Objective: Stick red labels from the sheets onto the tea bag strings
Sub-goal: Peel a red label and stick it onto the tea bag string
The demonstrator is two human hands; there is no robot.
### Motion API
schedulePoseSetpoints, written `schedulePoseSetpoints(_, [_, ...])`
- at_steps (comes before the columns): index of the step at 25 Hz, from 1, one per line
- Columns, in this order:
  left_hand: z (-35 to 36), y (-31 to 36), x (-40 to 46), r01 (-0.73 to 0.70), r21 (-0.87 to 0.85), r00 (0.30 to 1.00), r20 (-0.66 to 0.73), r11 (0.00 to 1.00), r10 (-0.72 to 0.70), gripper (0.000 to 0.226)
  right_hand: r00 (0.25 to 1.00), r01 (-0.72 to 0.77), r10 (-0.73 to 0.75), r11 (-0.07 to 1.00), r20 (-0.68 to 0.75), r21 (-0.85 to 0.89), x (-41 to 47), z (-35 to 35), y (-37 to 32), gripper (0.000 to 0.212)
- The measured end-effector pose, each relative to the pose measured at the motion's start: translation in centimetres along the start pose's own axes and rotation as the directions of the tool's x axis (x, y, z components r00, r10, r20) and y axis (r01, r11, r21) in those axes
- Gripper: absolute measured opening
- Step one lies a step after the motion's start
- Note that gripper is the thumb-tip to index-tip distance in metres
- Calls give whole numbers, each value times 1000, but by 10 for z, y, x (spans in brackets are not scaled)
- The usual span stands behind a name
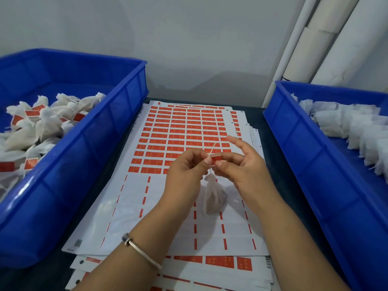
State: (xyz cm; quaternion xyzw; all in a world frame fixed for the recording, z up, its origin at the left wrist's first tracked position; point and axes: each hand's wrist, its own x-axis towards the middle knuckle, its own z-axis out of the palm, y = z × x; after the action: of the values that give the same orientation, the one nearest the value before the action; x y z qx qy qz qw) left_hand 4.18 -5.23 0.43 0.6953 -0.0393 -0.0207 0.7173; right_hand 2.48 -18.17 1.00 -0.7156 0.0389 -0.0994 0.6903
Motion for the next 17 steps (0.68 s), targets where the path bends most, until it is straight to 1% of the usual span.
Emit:
schedulePoseSetpoints(2, [1, 0, 0, -16, 17, 1000, -6, 1000, 17, 12, 998, -38, 40, 999, 39, -34, -1, 1, 2, 36])
schedulePoseSetpoints(4, [1, 2, 0, -34, 32, 999, -19, 999, 35, 10, 995, -52, 63, 989, 80, -135, -2, 1, 3, 17])
schedulePoseSetpoints(6, [0, 5, 1, -34, 32, 999, -36, 999, 35, 10, 991, -62, 82, 982, 106, -178, -4, 3, 1, 7])
schedulePoseSetpoints(8, [-1, 10, 2, -25, 63, 998, -50, 998, 28, 9, 990, -62, 86, 979, 114, -194, -6, 5, 0, 7])
schedulePoseSetpoints(10, [-3, 18, 1, -27, 135, 998, -57, 990, 35, 9, 991, -56, 76, 983, 107, -175, -8, 7, -1, 5])
schedulePoseSetpoints(12, [-8, 33, 0, -42, 191, 996, -71, 981, 56, 8, 994, -45, 58, 988, 88, -145, -12, 12, 0, 22])
schedulePoseSetpoints(13, [-14, 45, 0, -56, 206, 994, -81, 977, 74, 8, 995, -58, 68, 990, 73, -125, -13, 14, 3, 27])
schedulePoseSetpoints(15, [-30, 73, 2, -108, 181, 986, -105, 978, 129, 7, 991, -121, 125, 989, 39, -86, -16, 18, 9, 28])
schedulePoseSetpoints(17, [-55, 104, 4, -203, 135, 962, -160, 970, 223, 7, 978, -203, 205, 978, 45, -59, -17, 22, 15, 25])
